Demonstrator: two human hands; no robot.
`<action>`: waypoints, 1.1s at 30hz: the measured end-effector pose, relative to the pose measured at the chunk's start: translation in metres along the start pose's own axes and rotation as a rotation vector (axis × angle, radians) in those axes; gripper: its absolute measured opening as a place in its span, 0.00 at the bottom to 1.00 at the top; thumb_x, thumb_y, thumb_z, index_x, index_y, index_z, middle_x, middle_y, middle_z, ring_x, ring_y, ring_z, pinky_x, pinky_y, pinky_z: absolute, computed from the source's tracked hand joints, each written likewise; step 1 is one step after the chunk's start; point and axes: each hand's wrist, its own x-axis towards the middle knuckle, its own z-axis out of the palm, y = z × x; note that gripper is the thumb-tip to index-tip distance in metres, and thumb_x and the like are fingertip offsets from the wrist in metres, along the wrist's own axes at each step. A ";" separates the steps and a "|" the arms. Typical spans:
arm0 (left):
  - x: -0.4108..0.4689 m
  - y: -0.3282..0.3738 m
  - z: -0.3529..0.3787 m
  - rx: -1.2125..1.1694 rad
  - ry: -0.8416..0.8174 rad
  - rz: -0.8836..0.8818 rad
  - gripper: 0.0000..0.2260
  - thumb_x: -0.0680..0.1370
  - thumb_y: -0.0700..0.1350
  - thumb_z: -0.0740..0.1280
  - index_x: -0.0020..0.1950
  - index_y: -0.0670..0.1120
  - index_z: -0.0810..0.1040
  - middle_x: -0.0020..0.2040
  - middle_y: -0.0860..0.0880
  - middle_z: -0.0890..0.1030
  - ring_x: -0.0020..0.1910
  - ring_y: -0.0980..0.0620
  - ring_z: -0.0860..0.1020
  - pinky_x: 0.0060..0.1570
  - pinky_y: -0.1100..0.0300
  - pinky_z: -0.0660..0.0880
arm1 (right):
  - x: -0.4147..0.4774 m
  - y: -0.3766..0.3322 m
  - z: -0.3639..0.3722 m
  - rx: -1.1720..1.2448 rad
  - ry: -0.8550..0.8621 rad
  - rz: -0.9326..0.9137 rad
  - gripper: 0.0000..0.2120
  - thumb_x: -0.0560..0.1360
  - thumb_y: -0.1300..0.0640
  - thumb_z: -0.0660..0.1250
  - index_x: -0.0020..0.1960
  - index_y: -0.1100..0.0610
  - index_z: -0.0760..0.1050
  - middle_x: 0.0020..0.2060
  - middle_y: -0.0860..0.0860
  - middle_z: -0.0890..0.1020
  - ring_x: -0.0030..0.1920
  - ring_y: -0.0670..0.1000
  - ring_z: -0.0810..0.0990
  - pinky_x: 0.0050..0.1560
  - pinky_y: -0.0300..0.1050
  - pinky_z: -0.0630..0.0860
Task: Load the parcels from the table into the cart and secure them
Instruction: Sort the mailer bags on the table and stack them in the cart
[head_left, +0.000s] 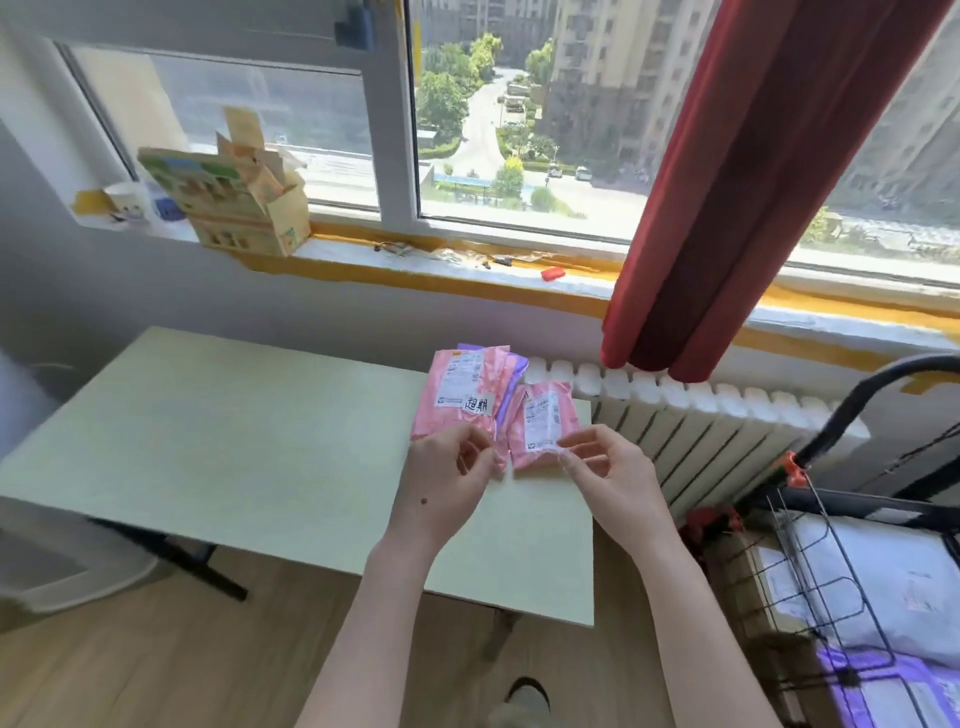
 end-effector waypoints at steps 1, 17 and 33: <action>0.005 -0.002 0.001 0.003 0.009 -0.005 0.08 0.74 0.38 0.70 0.37 0.48 0.77 0.29 0.59 0.74 0.31 0.64 0.74 0.33 0.74 0.66 | 0.007 0.000 0.001 0.001 -0.006 0.000 0.03 0.77 0.55 0.67 0.48 0.46 0.77 0.45 0.41 0.81 0.46 0.40 0.78 0.39 0.30 0.69; 0.112 -0.070 0.031 0.129 0.083 -0.263 0.03 0.73 0.39 0.69 0.39 0.43 0.79 0.32 0.51 0.78 0.31 0.57 0.74 0.32 0.73 0.67 | 0.143 0.038 0.023 0.020 -0.216 0.066 0.05 0.75 0.60 0.68 0.48 0.51 0.79 0.44 0.46 0.81 0.42 0.45 0.80 0.37 0.29 0.72; 0.204 -0.205 0.039 -0.016 -0.186 -0.707 0.06 0.74 0.40 0.64 0.39 0.47 0.77 0.43 0.47 0.81 0.47 0.47 0.77 0.42 0.59 0.68 | 0.228 0.055 0.130 0.014 -0.252 0.428 0.29 0.74 0.65 0.68 0.73 0.60 0.63 0.62 0.55 0.74 0.53 0.49 0.74 0.49 0.40 0.72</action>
